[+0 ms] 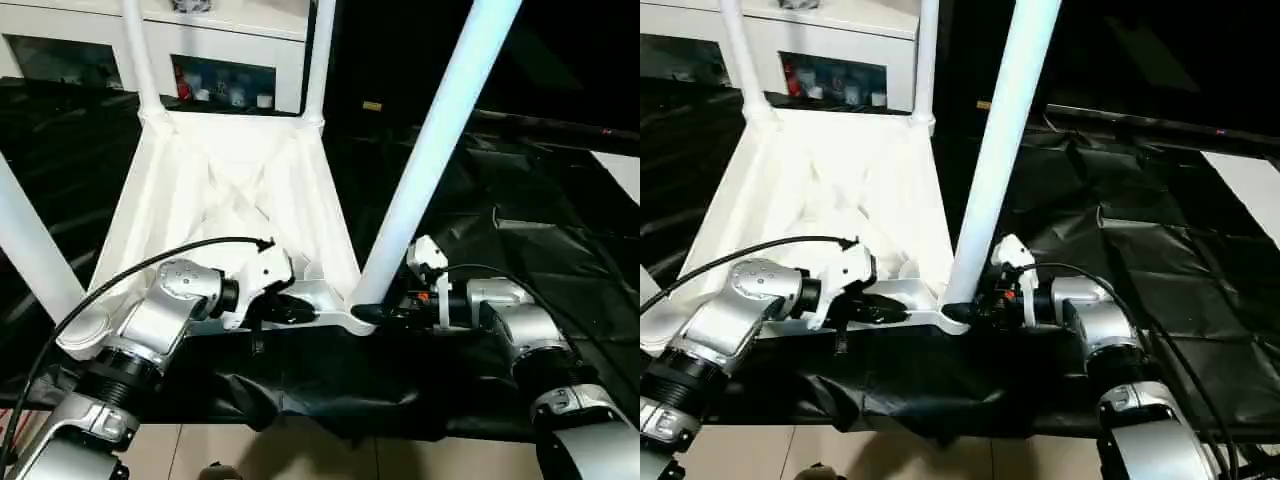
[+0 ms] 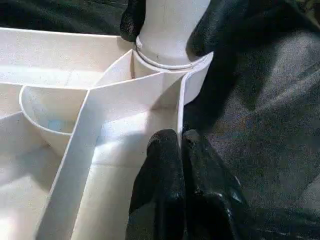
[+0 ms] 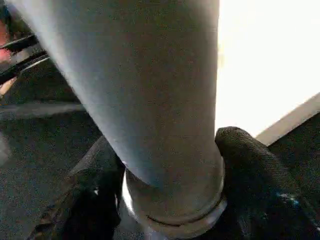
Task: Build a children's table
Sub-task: Rotate leg to tighten
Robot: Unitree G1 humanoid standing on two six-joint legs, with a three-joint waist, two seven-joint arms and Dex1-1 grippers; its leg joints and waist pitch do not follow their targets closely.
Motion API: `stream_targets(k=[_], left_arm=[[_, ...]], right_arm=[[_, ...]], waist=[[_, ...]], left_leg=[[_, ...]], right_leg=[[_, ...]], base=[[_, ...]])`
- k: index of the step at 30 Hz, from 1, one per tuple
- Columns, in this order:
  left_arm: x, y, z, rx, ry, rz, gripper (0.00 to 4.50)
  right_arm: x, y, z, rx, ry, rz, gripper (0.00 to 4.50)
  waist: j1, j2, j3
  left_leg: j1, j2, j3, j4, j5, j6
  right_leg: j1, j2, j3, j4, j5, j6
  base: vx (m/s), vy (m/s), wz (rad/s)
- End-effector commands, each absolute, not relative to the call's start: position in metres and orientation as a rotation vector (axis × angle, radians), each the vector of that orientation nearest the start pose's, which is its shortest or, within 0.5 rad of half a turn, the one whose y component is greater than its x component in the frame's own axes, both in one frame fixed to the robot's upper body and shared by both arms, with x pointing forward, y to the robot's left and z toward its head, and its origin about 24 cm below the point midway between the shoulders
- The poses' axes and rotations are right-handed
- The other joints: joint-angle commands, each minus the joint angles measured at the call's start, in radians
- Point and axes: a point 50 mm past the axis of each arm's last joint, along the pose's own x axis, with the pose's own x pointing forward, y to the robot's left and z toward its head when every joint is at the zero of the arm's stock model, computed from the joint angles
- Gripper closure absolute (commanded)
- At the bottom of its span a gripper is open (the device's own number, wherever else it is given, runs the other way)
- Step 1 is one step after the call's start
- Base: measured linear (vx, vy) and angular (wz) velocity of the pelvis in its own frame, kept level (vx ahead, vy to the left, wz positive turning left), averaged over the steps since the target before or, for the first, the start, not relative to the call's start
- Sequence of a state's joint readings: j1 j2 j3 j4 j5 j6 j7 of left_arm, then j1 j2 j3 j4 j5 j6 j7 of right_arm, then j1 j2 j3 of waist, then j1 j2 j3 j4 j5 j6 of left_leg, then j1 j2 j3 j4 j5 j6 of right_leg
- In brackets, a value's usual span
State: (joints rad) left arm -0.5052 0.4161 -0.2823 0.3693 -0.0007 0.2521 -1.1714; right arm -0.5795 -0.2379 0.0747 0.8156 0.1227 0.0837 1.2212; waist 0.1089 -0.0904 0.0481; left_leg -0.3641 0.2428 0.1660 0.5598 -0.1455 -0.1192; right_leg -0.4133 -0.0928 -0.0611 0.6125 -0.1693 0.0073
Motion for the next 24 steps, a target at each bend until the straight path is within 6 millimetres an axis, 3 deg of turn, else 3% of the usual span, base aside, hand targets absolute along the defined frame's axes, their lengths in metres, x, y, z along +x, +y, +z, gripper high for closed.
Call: stream_targets(k=[1, 2, 3, 5, 7, 10, 12, 13, 15, 20, 22, 24], left_arm=[[0.317, 0.127, 0.069, 0.424, 0.406, -1.157, 4.50], [0.318, 0.125, 0.070, 0.421, 0.400, -1.146, 4.50], [0.318, 0.125, 0.070, 0.421, 0.400, -1.146, 4.50], [0.316, 0.110, 0.071, 0.390, 0.372, -1.109, 4.50], [0.314, 0.103, 0.071, 0.372, 0.362, -1.101, 4.50], [0.304, 0.085, 0.069, 0.328, 0.344, -1.123, 4.50], [0.301, 0.079, 0.068, 0.323, 0.339, -1.130, 4.50], [0.300, 0.078, 0.068, 0.326, 0.339, -1.128, 4.50], [0.301, 0.078, 0.067, 0.331, 0.336, -1.126, 4.50], [0.303, 0.082, 0.068, 0.349, 0.332, -1.108, 4.50], [0.304, 0.087, 0.068, 0.367, 0.332, -1.118, 4.50], [0.306, 0.093, 0.067, 0.376, 0.342, -1.120, 4.50]], right_arm=[[0.309, -0.102, 0.006, 0.085, 0.436, 1.177, 1.91], [0.313, -0.101, 0.004, 0.087, 0.433, 1.097, 1.99], [0.313, -0.101, 0.004, 0.087, 0.433, 1.097, 2.01], [0.324, -0.093, 0.001, 0.119, 0.425, 0.846, 2.03], [0.327, -0.090, 0.001, 0.134, 0.416, 0.782, 2.03], [0.327, -0.075, 0.003, 0.175, 0.373, 0.757, 2.04], [0.324, -0.065, 0.006, 0.181, 0.331, 0.811, 2.04], [0.323, -0.063, 0.007, 0.183, 0.322, 0.825, 1.69], [0.323, -0.062, 0.007, 0.180, 0.321, 0.839, 1.34], [0.323, -0.073, 0.011, 0.147, 0.304, 0.883, 1.00], [0.322, -0.094, 0.018, 0.095, 0.270, 0.983, 1.00], [0.317, -0.124, 0.026, 0.020, 0.251, 1.087, 1.00]], waist=[[-0.006, 0.017, -0.054], [-0.009, 0.022, -0.053], [-0.023, 0.016, -0.052], [-0.037, 0.023, -0.050], [-0.050, 0.023, -0.049], [-0.061, 0.027, -0.052], [-0.064, 0.027, -0.051], [-0.064, 0.026, -0.050], [-0.065, 0.024, -0.050], [-0.060, 0.024, -0.051], [-0.052, 0.023, -0.054], [-0.039, 0.024, -0.055]], left_leg=[[0.012, -0.014, 0.015, -0.067, -0.373, -0.024], [0.013, -0.015, 0.013, -0.067, -0.393, -0.034], [0.008, -0.019, 0.006, -0.069, -0.428, -0.043], [0.009, -0.019, -0.003, -0.070, -0.474, -0.051], [0.012, -0.021, -0.009, -0.069, -0.506, -0.053], [0.008, -0.019, -0.013, -0.072, -0.511, -0.041], [0.012, -0.020, -0.011, -0.071, -0.528, -0.031], [0.019, -0.021, -0.007, -0.067, -0.539, -0.023], [0.014, -0.022, -0.007, -0.069, -0.525, -0.017], [0.014, -0.020, -0.001, -0.069, -0.497, -0.010], [0.013, -0.019, 0.003, -0.067, -0.473, 0.000], [0.018, -0.016, 0.011, -0.064, -0.446, 0.017]], right_leg=[[0.033, -0.033, 0.026, -0.085, -0.389, -0.165], [0.032, -0.033, 0.025, -0.085, -0.417, -0.158], [0.037, -0.033, 0.017, -0.091, -0.491, -0.130], [0.035, -0.036, 0.009, -0.104, -0.578, -0.094], [0.032, -0.036, 0.002, -0.112, -0.605, -0.085], [0.036, -0.035, -0.002, -0.114, -0.560, -0.096], [0.029, -0.031, -0.001, -0.118, -0.539, -0.104], [0.022, -0.029, 0.001, -0.121, -0.534, -0.110], [0.027, -0.028, 0.004, -0.116, -0.520, -0.115], [0.026, -0.026, 0.012, -0.108, -0.455, -0.140], [0.031, -0.024, 0.014, -0.107, -0.423, -0.143], [0.025, -0.023, 0.020, -0.103, -0.363, -0.162]], base=[[0.000, 0.000, 0.00], [0.000, 0.000, 0.00], [0.000, 0.000, 0.00], [0.000, 0.000, 0.00], [0.000, 0.000, 0.00], [0.000, 0.000, 0.00], [0.000, 0.000, 0.00], [0.000, 0.000, 0.00], [0.000, 0.000, 0.00], [0.000, 0.000, 0.00], [0.000, 0.000, 0.00], [0.000, 0.000, 0.00]])
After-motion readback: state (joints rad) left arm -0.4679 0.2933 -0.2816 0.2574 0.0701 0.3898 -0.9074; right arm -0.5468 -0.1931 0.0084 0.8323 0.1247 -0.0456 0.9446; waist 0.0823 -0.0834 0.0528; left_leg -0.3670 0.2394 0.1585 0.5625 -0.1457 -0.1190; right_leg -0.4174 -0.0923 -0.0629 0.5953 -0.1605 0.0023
